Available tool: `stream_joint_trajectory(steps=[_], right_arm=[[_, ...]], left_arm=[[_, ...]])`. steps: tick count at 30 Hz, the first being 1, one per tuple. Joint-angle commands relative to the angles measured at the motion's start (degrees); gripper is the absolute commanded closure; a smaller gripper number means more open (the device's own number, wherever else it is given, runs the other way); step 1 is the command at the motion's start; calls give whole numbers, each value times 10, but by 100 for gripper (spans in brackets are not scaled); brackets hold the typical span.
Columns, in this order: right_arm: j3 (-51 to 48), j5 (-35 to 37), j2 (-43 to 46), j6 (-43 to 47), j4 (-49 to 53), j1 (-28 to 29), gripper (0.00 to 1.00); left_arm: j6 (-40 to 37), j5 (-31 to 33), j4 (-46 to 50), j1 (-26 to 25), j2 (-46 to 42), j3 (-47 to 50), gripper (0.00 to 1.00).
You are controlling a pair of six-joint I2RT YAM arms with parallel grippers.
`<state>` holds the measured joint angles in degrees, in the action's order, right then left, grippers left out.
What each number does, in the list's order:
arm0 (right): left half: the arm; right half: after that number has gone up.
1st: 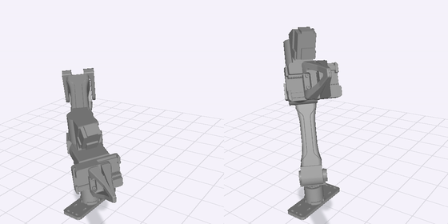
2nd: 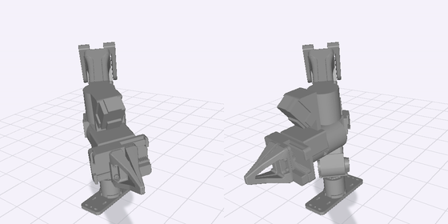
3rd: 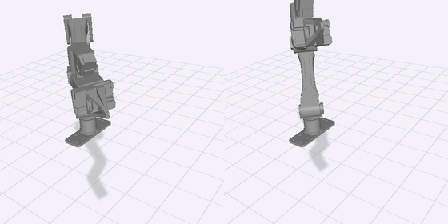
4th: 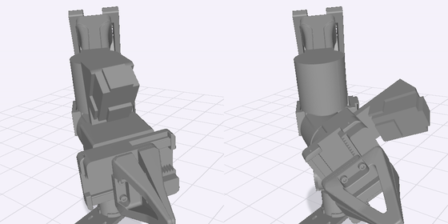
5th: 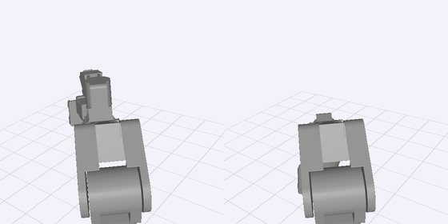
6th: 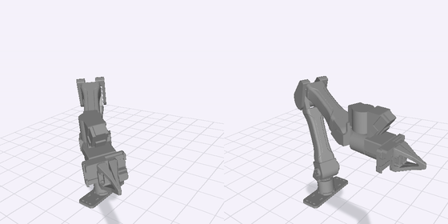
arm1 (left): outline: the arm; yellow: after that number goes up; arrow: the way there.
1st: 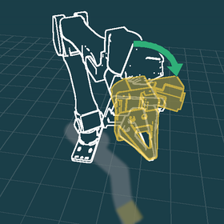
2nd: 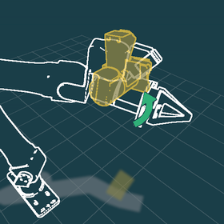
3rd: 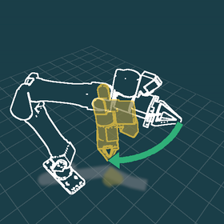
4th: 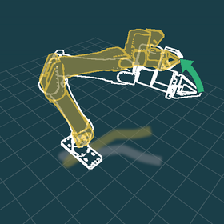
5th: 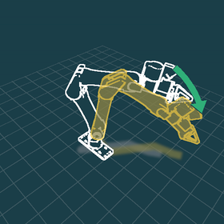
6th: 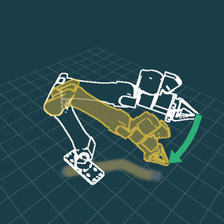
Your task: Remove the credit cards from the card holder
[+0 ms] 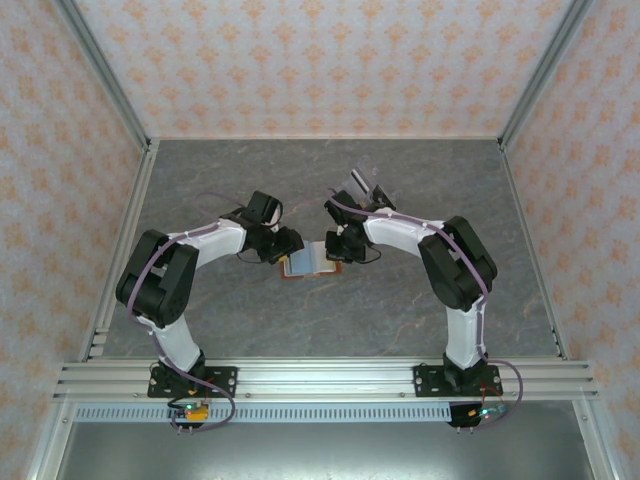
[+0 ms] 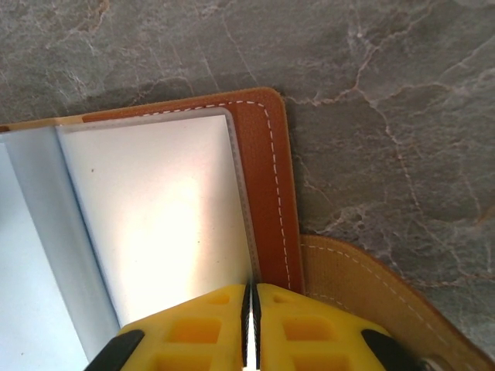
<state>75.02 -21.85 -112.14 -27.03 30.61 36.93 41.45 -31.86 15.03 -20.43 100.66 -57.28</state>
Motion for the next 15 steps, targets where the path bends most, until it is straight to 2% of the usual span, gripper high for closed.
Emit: stream_joint_trajectory(steps=[1,10,15], right_arm=[[-1,17,-14,-6,19,1,87],[-2,19,-14,-7,18,1,87],[-2,19,-9,-9,15,0,87]], left_arm=[[-7,-41,-18,0,12,-3,56],[-8,-63,-31,0,-3,-2,64],[2,-88,-59,-3,1,2,65]])
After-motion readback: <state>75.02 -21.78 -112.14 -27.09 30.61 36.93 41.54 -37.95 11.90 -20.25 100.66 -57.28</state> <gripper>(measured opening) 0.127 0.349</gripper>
